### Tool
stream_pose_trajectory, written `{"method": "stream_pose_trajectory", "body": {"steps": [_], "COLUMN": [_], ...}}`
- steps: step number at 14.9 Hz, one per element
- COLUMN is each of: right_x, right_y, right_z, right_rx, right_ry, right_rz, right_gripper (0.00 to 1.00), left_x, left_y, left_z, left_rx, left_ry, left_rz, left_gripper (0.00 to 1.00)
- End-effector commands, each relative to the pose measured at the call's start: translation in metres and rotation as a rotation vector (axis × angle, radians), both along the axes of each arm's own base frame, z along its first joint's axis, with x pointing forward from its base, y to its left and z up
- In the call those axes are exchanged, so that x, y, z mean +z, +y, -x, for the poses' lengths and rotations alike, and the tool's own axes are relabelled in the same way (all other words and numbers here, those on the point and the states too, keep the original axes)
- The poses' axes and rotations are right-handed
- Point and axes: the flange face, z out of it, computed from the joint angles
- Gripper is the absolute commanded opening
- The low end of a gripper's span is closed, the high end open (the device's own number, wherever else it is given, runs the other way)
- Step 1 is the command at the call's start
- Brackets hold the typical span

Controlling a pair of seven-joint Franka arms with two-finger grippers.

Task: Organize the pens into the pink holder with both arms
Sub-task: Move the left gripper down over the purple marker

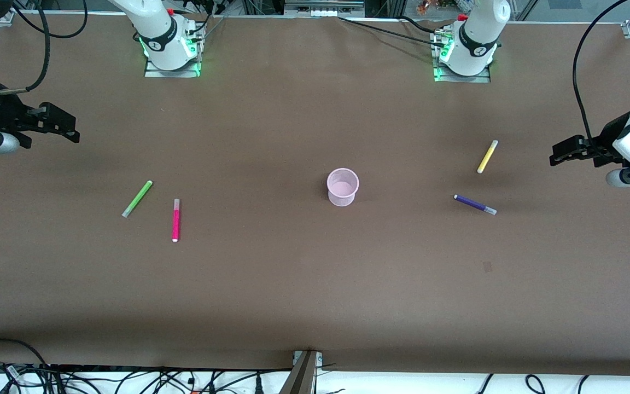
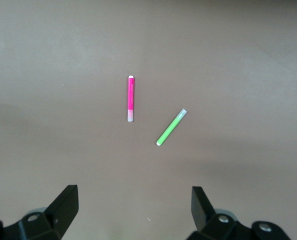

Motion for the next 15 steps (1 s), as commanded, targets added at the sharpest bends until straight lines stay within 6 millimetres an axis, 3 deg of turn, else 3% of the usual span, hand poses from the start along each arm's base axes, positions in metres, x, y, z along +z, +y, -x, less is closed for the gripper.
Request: {"method": "stream_pose_trajectory", "body": {"steps": [1, 4, 7, 12, 15], "right_x": [0.003, 0.003, 0.004, 0.004, 0.004], "right_y": [-0.001, -0.002, -0.002, -0.002, -0.003], "right_z": [0.002, 0.002, 0.001, 0.001, 0.001], "right_rx": [-0.004, -0.006, -0.004, -0.004, -0.006], "right_ry": [0.0, 0.0, -0.006, -0.008, -0.01], "right_rz": [-0.011, -0.009, -0.009, -0.005, -0.003], "right_gripper": [1.0, 1.0, 1.0, 1.0, 1.0], "left_x": [-0.004, -0.017, -0.051, -0.134, -0.185], "left_y": [0.0, -0.001, -0.005, -0.019, -0.039], "left_z": [-0.003, -0.008, -0.02, -0.041, -0.038], "left_rx": [0.003, 0.042, 0.095, 0.425, 0.65], "left_ry": [0.0, 0.021, 0.064, 0.133, 0.134], "left_rz": [0.016, 0.017, 0.015, -0.024, -0.037], "left_gripper": [1.0, 1.0, 1.0, 1.0, 1.0]}}
